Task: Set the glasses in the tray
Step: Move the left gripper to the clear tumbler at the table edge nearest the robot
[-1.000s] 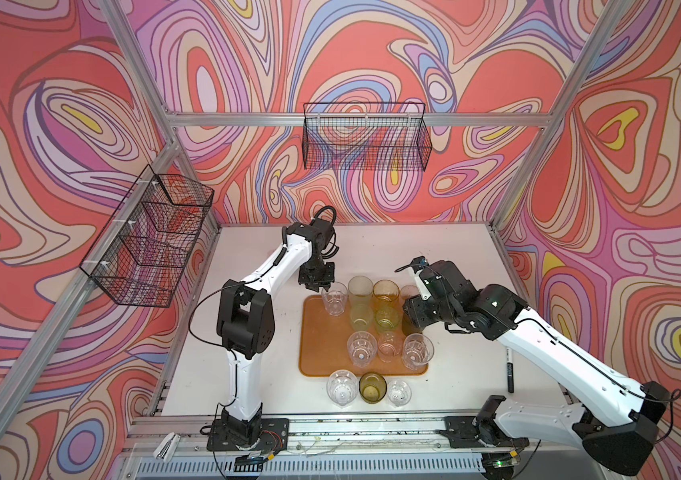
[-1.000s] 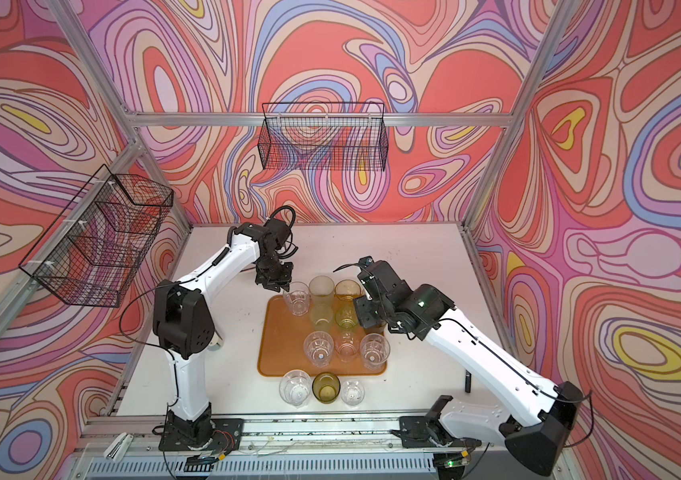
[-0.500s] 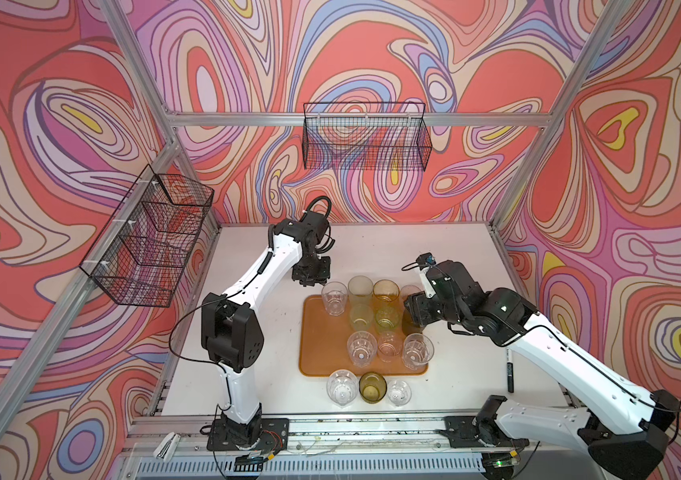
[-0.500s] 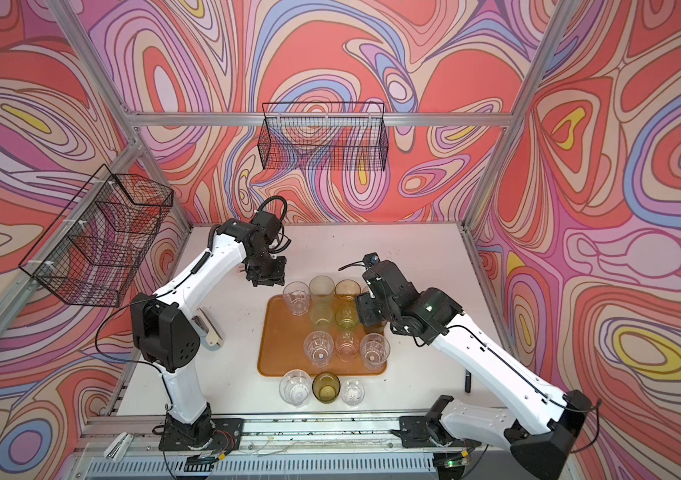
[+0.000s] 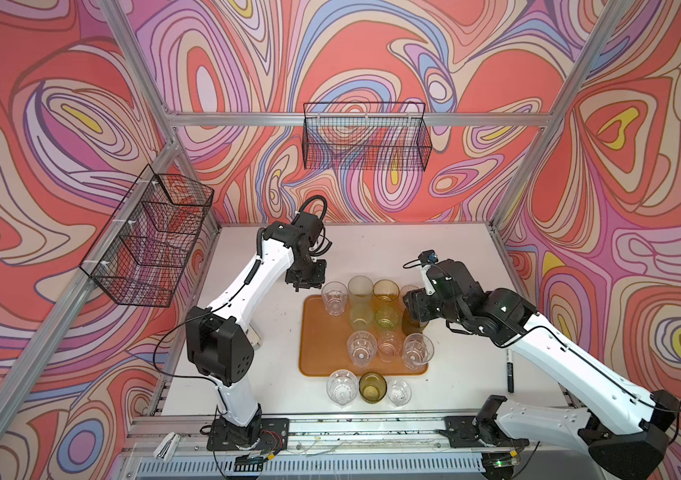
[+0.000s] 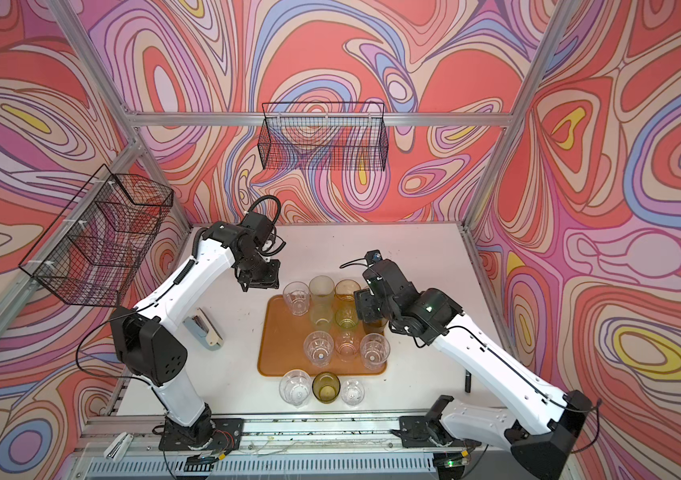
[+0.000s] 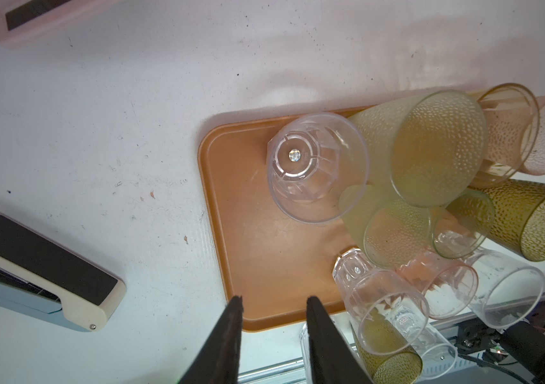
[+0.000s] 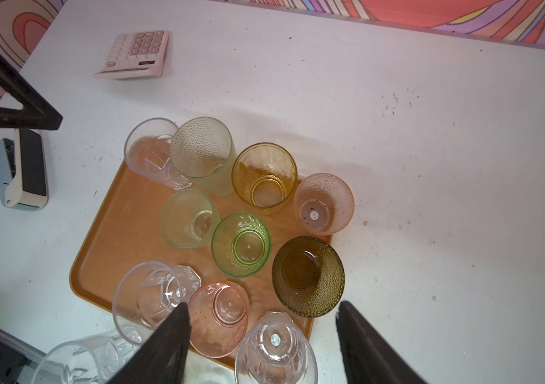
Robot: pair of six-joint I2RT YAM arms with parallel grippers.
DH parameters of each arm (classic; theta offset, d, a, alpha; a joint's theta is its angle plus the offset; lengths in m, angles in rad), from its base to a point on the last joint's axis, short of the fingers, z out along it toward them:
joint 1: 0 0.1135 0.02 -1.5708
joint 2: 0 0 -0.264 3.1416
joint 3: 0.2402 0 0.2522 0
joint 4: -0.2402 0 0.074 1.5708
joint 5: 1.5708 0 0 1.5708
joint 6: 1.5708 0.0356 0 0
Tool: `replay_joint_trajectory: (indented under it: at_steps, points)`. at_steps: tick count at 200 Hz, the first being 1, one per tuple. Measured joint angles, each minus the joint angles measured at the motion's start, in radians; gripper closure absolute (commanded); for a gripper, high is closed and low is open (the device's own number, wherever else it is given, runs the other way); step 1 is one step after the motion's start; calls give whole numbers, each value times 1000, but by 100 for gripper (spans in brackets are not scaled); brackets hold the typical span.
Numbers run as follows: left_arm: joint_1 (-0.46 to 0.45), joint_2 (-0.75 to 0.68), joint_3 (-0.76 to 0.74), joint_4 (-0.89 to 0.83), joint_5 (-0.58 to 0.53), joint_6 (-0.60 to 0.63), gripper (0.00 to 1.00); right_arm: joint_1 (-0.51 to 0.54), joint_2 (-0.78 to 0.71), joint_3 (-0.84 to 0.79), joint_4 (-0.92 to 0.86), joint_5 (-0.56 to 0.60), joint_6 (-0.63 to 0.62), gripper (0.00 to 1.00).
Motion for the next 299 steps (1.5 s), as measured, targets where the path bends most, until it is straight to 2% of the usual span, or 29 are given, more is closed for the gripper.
replay_joint_trajectory:
  at_steps: [143,231,299]
  points:
    - [-11,-314,-279,-32,54,29,62,0,11,0,13,8,12,28]
    - [-116,-459,-399,-97,65,3,62,0,8,-13,15,8,13,28]
    - [-220,-495,-478,-91,65,-51,62,0,4,-15,13,9,13,28]
